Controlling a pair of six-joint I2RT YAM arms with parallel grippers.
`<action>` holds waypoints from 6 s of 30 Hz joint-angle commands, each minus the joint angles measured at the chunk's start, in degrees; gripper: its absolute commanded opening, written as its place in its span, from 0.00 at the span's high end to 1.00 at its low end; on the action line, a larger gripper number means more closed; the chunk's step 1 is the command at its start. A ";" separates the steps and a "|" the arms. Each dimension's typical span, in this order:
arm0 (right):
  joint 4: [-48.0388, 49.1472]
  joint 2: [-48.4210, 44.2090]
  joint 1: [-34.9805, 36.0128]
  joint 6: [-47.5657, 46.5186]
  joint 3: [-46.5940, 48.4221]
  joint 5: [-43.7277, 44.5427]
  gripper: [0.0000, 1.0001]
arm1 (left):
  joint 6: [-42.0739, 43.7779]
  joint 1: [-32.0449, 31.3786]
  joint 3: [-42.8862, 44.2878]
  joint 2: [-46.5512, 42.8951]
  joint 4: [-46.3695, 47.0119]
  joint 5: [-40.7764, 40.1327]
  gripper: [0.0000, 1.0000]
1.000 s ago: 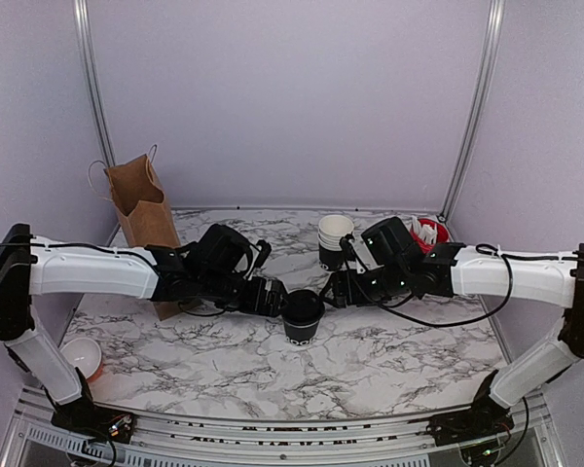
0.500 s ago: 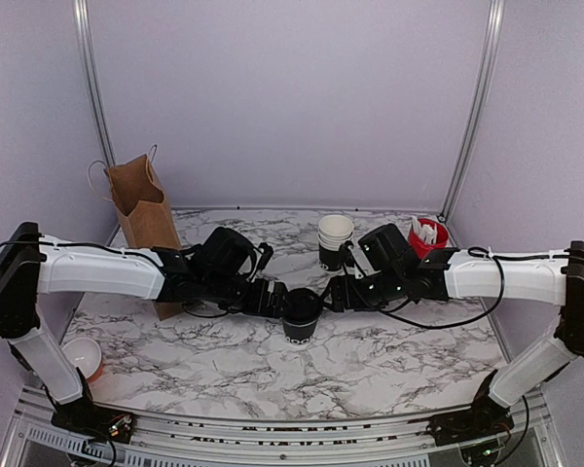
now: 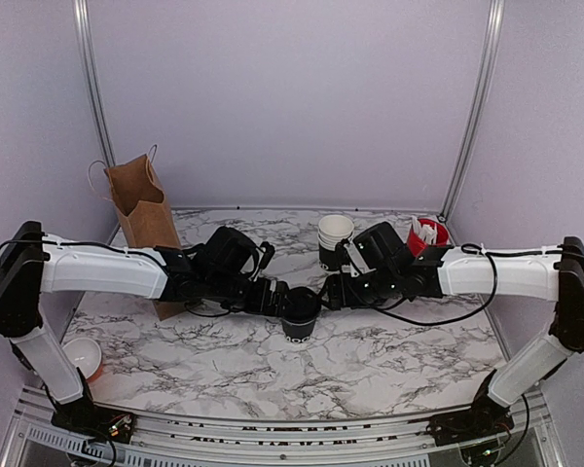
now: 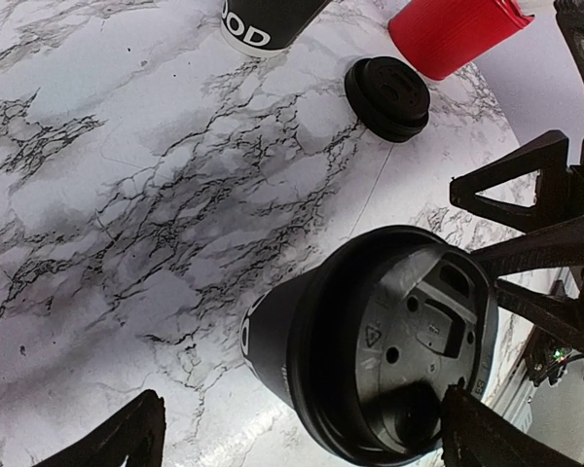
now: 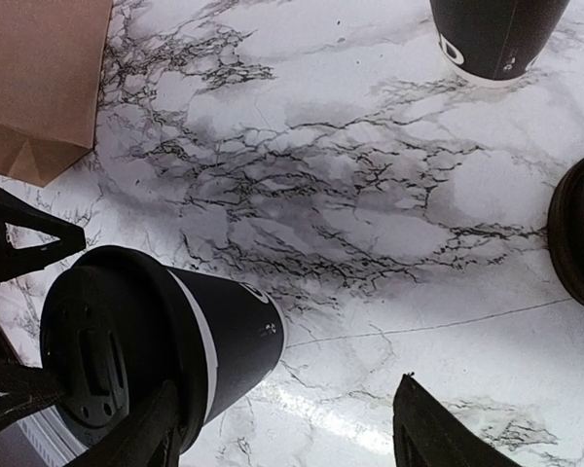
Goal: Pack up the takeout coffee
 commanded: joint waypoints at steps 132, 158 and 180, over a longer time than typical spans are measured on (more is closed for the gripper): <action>-3.45 -7.55 3.15 5.56 0.72 6.07 0.29 | 1.81 3.27 2.13 -2.65 -10.36 -3.73 0.03; 1.65 -0.66 -0.64 3.06 0.51 -2.05 0.30 | -3.23 1.86 -3.68 -4.77 -4.97 3.23 0.03; 1.31 -1.30 2.08 5.50 -2.41 -1.38 0.30 | -3.43 1.77 -2.36 -3.13 -3.95 3.58 0.02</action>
